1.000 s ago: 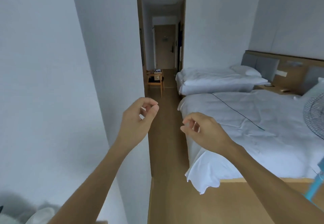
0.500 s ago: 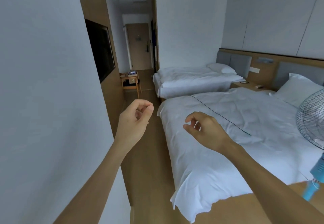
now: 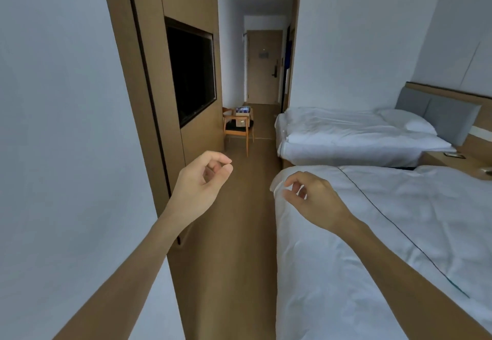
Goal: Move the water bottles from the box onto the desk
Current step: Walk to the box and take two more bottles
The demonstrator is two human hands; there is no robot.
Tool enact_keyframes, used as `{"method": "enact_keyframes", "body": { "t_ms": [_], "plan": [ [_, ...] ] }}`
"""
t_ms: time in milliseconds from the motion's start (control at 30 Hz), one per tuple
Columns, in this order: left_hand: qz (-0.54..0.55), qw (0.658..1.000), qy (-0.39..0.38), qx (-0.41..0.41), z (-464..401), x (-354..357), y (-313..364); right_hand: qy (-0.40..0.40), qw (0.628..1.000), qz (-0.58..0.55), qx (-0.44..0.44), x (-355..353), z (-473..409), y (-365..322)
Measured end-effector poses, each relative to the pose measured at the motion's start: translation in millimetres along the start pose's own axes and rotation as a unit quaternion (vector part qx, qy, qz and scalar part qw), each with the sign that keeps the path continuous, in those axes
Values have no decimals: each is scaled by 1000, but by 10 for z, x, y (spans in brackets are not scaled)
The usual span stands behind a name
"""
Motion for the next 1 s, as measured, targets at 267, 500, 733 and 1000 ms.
{"method": "enact_keyframes", "body": {
  "t_ms": [267,500,733,1000],
  "plan": [
    [-1,1000,23,-8,-1374,-38,-1084,-10,999,-20,-25,254,-1761,531],
    [16,1000,10,-9,-2953,-34,-1909,-6,1000,-10,4,205,-3306,1016],
    [8,1000,-9,4,-4290,191,-2596,9,999,-22,25,187,-4617,1718],
    [-2,1000,-10,2,-5965,614,-3432,-3,999,-30,24,125,-6361,2695]
  ]
}}
Point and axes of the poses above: each hand's wrist, its own z-axis away from the middle knuckle, its own x-axis out of the palm, y = z × x, the point moved 6 cm from there along -z, towards the middle knuckle, and after that the axes turned 13 degrees about -y, right-handed, at the moved point
